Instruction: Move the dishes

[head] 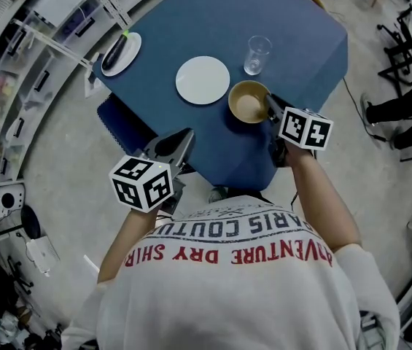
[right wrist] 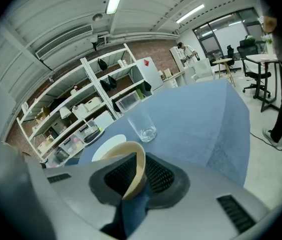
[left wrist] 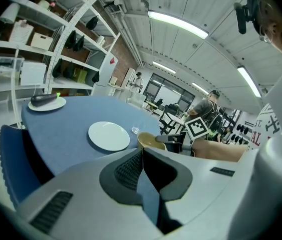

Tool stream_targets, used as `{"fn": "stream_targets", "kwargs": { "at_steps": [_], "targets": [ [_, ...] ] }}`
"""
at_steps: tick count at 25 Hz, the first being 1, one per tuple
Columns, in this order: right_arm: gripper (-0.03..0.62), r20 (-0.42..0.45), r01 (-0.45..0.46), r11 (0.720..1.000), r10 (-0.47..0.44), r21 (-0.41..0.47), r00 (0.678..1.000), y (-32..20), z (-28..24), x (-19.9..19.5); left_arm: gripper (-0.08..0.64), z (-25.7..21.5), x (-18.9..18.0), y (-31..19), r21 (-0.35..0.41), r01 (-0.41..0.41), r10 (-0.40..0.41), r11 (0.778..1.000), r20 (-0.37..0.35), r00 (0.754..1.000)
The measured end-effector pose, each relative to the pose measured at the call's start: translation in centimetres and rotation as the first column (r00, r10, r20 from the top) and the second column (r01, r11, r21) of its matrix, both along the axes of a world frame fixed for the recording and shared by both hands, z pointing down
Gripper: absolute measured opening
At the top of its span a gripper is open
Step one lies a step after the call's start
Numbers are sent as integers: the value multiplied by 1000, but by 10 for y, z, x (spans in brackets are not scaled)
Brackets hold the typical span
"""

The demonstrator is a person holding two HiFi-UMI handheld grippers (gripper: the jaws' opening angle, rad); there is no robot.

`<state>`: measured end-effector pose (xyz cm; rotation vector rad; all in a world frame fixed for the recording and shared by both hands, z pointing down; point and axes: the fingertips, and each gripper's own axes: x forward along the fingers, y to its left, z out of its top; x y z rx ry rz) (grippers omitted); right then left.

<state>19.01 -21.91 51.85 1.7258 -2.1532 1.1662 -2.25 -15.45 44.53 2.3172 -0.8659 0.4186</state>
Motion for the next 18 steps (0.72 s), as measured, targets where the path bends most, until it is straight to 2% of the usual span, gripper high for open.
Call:
{"fn": "stream_targets", "kwargs": {
  "at_steps": [2,4,11,15,18],
  "targets": [
    [48,-2,2,1000,-2,16,1000,0,-3,-1,29,0,-1,1,2,-4,4,1000,2,1000],
    [98,-11,19,999,-18,40,1000,0,-9,-2,29,-2,-2,2,7,-4,4,1000,2,1000],
    [104,-127,142,976,-121,168,984,14,-50,-21,29,-17,-5,13,44,-19,19,999,-3,1000],
    [103,-169,257,931,-218,258,961,32,-88,-48,29,-33,-8,23,77,-28,29,997,-10,1000],
    [84,-198,345,877,-292,334,936,48,-119,-72,29,-47,-9,29,105,-37,39,994,-21,999]
  ]
}}
